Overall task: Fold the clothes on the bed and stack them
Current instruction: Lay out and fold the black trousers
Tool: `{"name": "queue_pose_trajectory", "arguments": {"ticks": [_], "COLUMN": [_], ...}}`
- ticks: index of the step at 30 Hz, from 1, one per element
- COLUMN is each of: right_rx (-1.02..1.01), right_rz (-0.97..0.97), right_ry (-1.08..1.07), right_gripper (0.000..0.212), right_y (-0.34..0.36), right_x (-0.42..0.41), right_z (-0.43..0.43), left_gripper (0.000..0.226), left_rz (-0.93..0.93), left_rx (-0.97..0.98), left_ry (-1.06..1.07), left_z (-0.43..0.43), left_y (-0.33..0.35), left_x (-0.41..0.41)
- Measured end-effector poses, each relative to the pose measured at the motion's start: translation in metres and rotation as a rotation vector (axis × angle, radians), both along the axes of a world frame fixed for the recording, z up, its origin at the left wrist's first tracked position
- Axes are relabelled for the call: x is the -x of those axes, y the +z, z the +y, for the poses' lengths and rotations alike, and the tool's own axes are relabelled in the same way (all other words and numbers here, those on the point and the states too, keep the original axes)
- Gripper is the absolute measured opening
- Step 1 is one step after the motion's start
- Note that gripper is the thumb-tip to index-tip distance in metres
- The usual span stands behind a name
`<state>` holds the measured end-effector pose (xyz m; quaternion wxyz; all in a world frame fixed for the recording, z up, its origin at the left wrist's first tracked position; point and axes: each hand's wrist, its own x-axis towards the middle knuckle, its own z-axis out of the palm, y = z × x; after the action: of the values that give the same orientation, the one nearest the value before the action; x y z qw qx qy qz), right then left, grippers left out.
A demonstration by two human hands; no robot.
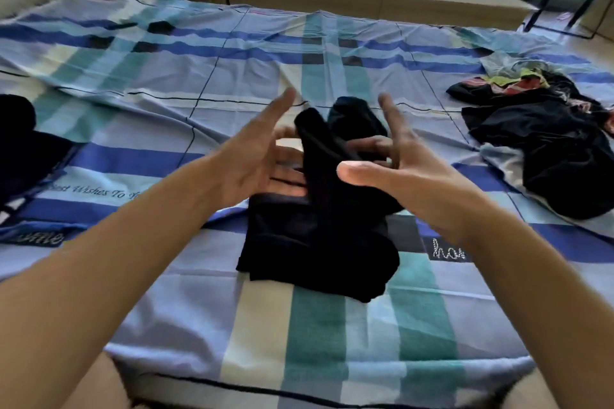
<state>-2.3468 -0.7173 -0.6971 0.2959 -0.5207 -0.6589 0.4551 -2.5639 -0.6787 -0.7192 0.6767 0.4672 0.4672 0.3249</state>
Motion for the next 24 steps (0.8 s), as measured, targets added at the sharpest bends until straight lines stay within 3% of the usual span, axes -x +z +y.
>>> {"name": "queue_pose_trajectory", "arguments": {"ticks": [3, 6, 8, 9, 11, 13, 14, 18, 21, 24], "right_rx": [0.053, -0.104, -0.219, -0.258, -0.305, -0.317, -0.314, -0.317, -0.262, -0.157], "right_rz": [0.054, -0.126, -0.284, -0.348, -0.455, -0.526, -0.554, -0.638, -0.708, -0.839], "right_ry": [0.174, 0.125, 0.101, 0.112, 0.166, 0.222, 0.245, 0.322, 0.322, 0.287], "right_gripper": [0.091, 0.045, 0.033, 0.031, 0.03, 0.035, 0.037, 0.029, 0.018, 0.027], "right_y": [-0.023, -0.044, -0.051, -0.055, -0.062, -0.069, -0.071, -0.068, -0.059, -0.048], "right_x": [0.022, 0.018, 0.014, 0.013, 0.017, 0.024, 0.028, 0.037, 0.031, 0.01], "right_z": [-0.003, -0.005, -0.008, -0.009, -0.014, -0.021, -0.024, -0.035, -0.034, -0.028], "left_gripper": [0.063, 0.076, 0.078, 0.076, 0.074, 0.063, 0.054, 0.039, 0.038, 0.037], "left_rz": [0.095, 0.606, 0.895, 1.025, 1.21, 1.074, 1.003, 1.071, 1.126, 1.079], "left_rx": [0.061, -0.119, -0.191, -0.291, -0.783, -1.182, -1.222, -1.105, -1.061, -1.043], "left_ry": [0.055, 0.186, 0.237, 0.244, 0.233, 0.065, -0.069, -0.382, -0.365, -0.326], "left_z": [0.004, 0.011, 0.009, 0.007, 0.003, 0.003, 0.009, 0.043, 0.062, 0.076], "left_y": [-0.021, -0.056, -0.057, -0.056, -0.049, -0.042, -0.042, -0.056, -0.06, -0.049], "left_x": [0.012, 0.02, 0.013, 0.007, -0.005, -0.013, -0.017, -0.035, -0.045, -0.068]}}
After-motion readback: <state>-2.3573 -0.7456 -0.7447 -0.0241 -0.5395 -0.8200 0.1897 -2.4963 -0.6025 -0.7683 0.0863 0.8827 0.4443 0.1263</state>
